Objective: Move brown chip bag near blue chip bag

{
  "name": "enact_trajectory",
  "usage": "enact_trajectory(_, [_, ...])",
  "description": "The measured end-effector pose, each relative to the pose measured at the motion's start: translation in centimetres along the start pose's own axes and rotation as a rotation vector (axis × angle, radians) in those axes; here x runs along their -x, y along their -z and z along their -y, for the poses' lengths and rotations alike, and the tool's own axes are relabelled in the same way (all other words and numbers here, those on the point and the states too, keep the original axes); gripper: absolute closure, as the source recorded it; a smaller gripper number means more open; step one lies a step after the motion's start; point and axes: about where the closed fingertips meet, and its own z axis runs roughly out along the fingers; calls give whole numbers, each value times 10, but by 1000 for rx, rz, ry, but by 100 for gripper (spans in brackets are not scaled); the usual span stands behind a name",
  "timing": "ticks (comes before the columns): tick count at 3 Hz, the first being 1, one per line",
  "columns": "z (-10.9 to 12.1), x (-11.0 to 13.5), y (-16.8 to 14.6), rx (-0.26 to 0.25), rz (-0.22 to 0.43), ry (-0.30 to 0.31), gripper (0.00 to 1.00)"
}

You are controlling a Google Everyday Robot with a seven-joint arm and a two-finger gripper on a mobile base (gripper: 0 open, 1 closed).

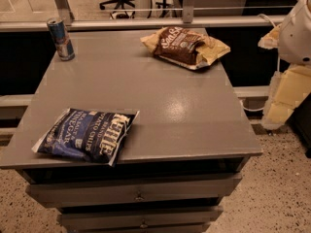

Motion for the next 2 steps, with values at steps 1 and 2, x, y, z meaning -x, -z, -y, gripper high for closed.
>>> enact_trajectory(1, [2, 0, -1, -4, 5, -1, 0])
enact_trajectory(2, [57, 8, -29, -53, 115, -38, 0])
